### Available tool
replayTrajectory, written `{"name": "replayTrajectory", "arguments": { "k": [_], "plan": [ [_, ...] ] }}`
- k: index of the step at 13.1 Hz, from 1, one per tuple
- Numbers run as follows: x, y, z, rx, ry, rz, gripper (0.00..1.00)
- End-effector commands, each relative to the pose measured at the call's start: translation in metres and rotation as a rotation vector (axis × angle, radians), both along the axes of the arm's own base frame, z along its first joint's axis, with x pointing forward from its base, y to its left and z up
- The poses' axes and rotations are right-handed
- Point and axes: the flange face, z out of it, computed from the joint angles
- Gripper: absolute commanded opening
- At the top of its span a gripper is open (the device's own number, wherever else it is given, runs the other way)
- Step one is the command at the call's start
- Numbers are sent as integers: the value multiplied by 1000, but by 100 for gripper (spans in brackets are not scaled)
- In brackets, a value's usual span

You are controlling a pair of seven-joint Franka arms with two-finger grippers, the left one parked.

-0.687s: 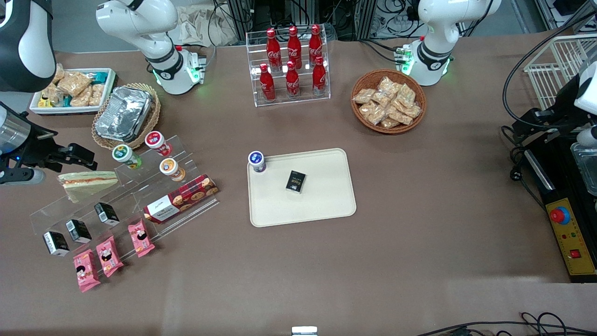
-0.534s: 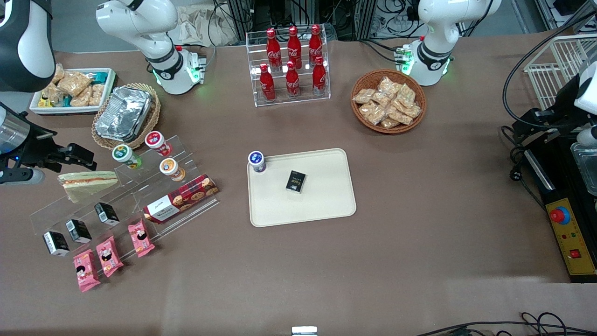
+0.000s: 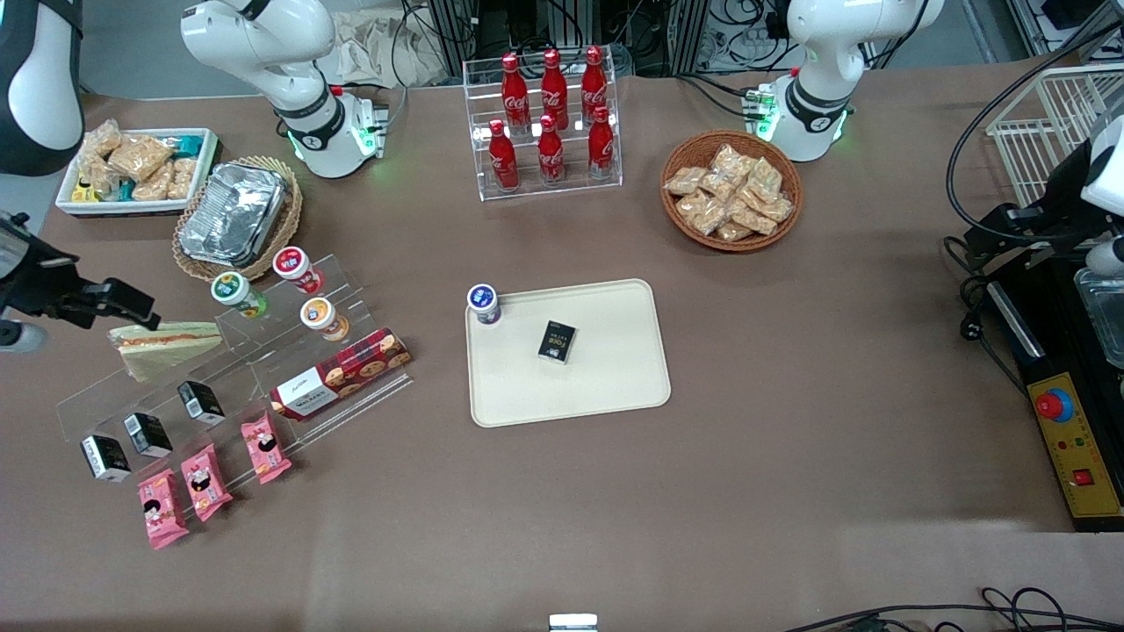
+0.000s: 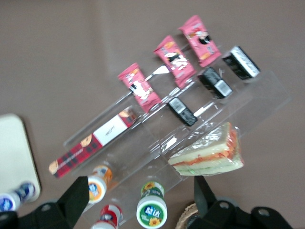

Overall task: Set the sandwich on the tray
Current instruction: 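Move the right gripper down toward the wrapped sandwich on the acrylic rack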

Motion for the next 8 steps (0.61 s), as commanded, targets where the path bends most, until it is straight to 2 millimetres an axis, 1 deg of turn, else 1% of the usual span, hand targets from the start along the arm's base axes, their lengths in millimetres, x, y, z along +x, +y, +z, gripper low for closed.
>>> {"name": "replayTrajectory", "arguments": {
  "k": [1,2,3,4,5,7,8],
  "plan": [
    [8,-19,-2,15,-24,-160,98],
    [7,-26,-4,20,-18,-227,98],
    [9,-28,-10,14,-6,-288,98],
    [11,-30,-19,14,13,-341,98],
    [10,-29,-23,18,33,-422,98],
    [9,-31,-35,-1,68,-678,98],
    [11,-30,-41,-29,74,-764,98]
  ]
}}
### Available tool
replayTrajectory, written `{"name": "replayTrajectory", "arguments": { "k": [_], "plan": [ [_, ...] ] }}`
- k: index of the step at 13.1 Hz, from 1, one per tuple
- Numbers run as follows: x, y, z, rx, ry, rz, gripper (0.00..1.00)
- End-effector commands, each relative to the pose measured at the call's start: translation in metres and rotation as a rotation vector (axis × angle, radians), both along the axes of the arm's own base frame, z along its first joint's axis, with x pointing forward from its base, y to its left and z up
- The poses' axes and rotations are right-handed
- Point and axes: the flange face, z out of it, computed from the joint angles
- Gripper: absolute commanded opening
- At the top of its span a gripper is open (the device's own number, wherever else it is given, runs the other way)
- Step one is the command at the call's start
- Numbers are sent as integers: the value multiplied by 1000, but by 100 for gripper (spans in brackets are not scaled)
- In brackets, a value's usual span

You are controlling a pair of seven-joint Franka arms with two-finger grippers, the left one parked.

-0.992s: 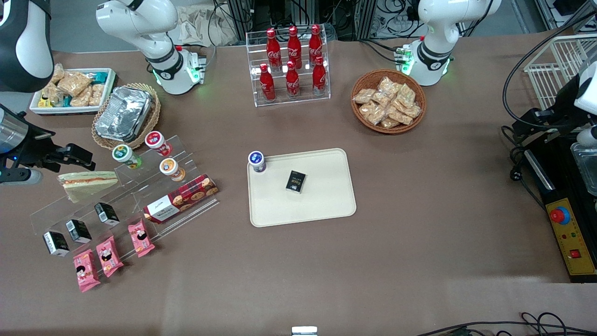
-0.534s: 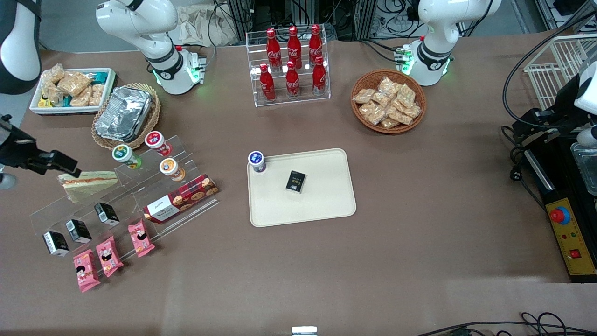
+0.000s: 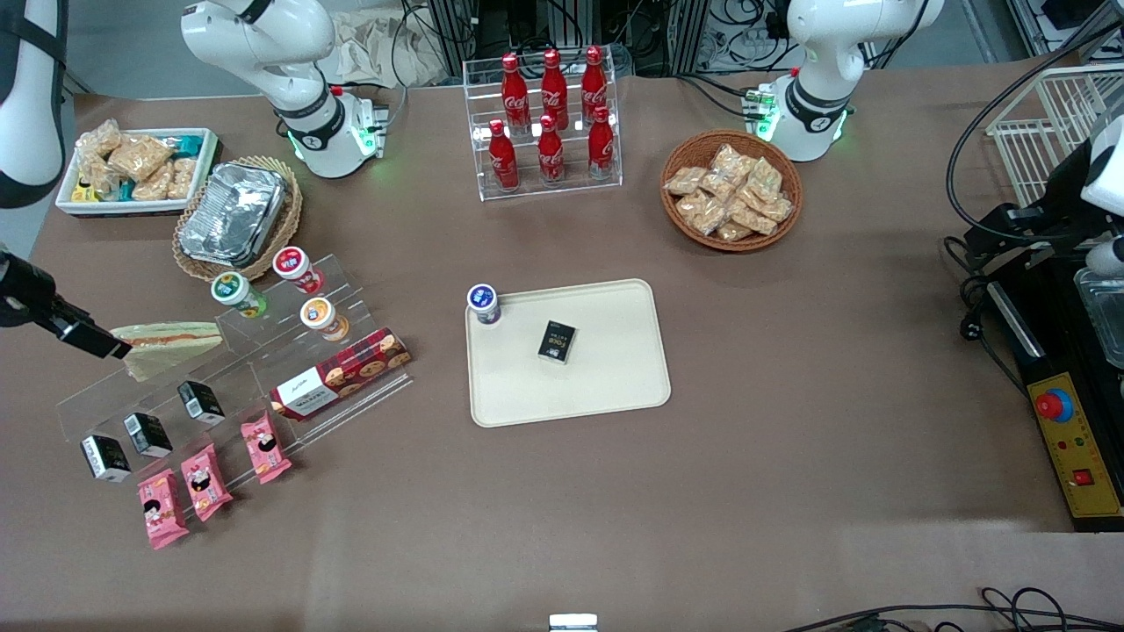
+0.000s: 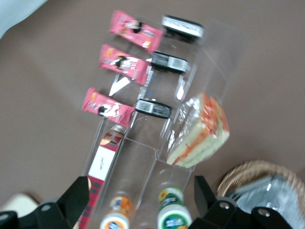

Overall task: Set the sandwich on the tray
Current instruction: 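Move the right gripper down toward the wrapped sandwich on the acrylic rack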

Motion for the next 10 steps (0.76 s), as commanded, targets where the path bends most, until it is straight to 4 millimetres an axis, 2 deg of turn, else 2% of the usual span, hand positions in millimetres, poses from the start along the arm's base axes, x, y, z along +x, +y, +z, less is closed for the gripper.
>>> {"name": "replayTrajectory", "arguments": {
  "k": [1,3,4,6,9,10],
  "plan": [
    [4,1,-14,-55,38,-215,98],
    [8,-10,-30,-60,44,-272,98],
    [4,-29,-40,-60,44,-335,98],
    [-7,-40,-63,-57,59,-395,98],
    [-21,-59,-81,-55,57,-543,98],
    [-24,-58,-88,-54,65,-550,98]
  ]
}}
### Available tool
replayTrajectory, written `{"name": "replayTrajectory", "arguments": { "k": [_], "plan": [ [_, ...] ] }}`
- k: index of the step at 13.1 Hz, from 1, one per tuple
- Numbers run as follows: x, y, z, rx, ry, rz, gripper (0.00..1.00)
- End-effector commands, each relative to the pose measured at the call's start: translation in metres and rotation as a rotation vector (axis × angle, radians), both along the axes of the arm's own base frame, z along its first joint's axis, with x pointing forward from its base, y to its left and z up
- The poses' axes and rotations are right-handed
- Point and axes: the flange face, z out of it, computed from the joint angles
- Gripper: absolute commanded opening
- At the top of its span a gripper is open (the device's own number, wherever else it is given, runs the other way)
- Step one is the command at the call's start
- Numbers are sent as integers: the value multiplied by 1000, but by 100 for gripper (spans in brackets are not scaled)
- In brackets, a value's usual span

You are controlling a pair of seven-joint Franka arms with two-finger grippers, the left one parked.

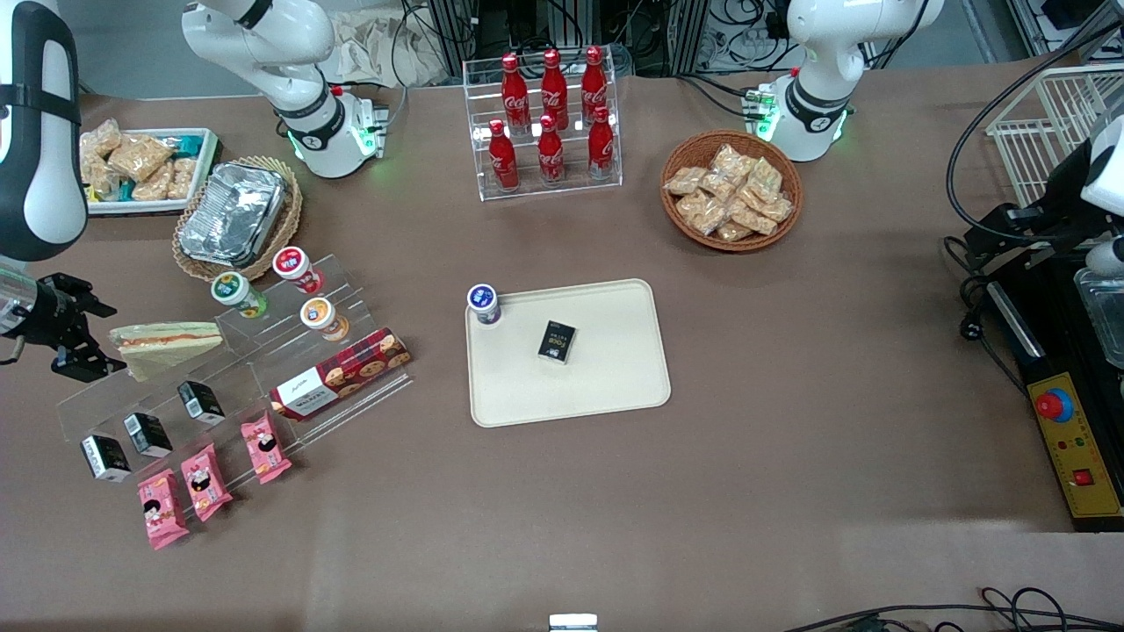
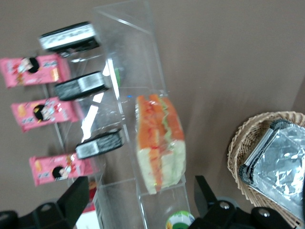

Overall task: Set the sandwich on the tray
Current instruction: 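Close the right gripper on the wrapped triangular sandwich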

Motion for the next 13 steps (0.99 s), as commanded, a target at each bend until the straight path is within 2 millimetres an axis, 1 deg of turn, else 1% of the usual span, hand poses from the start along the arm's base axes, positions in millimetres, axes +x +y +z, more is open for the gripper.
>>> {"name": "replayTrajectory", "arguments": {
  "k": [1,3,6,8,10,11,12,13],
  "plan": [
    [-14,0,-13,-19,-6,-65,98],
    [-20,2,-28,-21,-16,-100,98],
    [-30,10,-58,-21,-37,-99,98],
    [-37,13,-77,-25,-60,-128,98],
    [-40,15,-89,-29,-89,-127,97],
    [-40,15,-93,-33,-102,-123,96],
    [-38,15,-93,-46,-109,-112,92],
    [-38,14,-95,-74,-101,-84,77]
  ]
}}
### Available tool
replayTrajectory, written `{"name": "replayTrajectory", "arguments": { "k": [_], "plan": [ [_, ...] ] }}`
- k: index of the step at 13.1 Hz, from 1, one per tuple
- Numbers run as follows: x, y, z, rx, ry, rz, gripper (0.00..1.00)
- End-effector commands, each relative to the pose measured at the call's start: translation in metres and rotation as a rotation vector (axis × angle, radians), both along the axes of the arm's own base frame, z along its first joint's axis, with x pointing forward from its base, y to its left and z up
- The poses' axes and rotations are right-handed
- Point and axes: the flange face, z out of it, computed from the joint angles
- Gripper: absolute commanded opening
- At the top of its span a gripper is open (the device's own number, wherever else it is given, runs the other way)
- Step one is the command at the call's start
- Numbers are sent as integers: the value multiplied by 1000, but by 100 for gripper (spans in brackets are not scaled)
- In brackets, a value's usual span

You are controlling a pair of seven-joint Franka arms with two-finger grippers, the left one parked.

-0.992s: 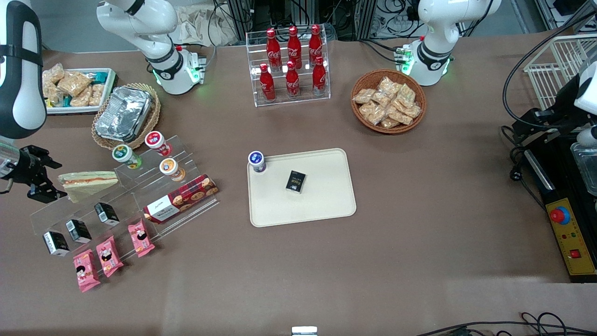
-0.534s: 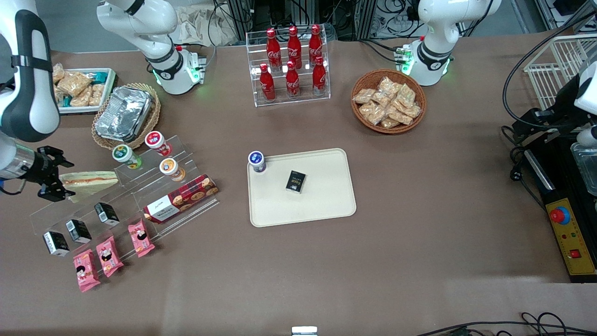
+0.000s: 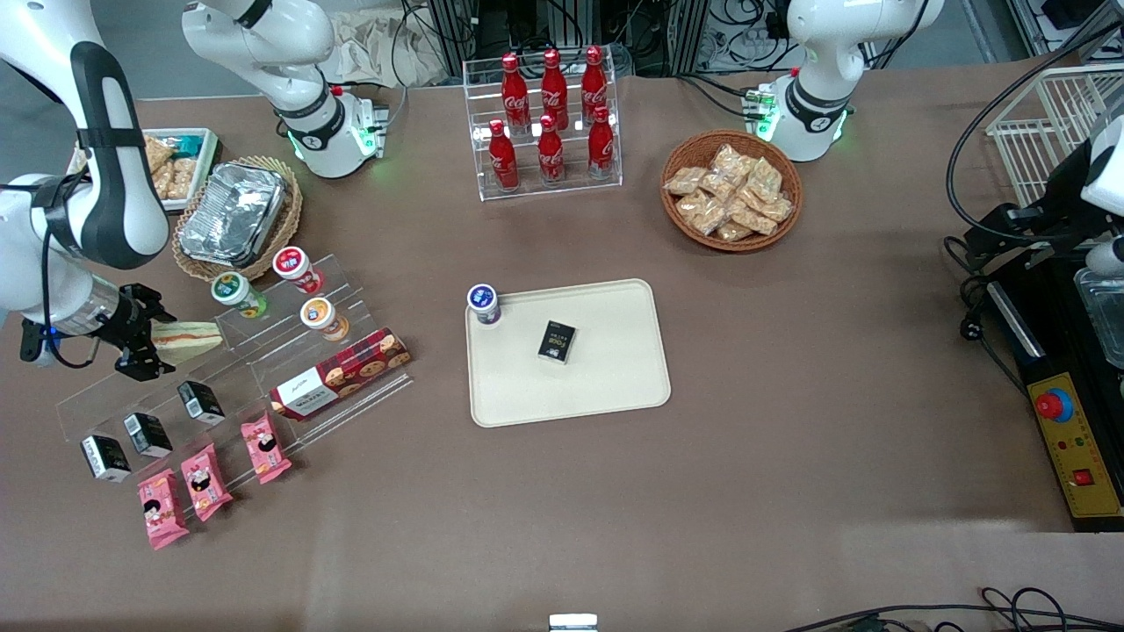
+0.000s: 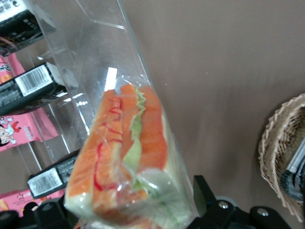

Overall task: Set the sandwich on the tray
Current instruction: 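Close the right gripper on the wrapped triangular sandwich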

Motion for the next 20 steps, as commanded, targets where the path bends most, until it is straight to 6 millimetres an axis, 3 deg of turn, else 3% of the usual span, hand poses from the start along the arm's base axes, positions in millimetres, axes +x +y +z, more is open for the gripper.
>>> {"name": "replayTrajectory", "arguments": {
  "k": [1,4,7,12,14,18,20],
  "plan": [
    [-5,4,3,-72,-7,49,56],
    [2,14,5,-78,-16,70,0],
    [6,12,15,-86,-46,101,0],
    [44,5,83,-143,-126,364,0],
    [62,18,102,-167,-121,522,0],
    [92,60,124,-160,11,843,0],
    [99,82,129,-147,92,1183,0]
  ]
}}
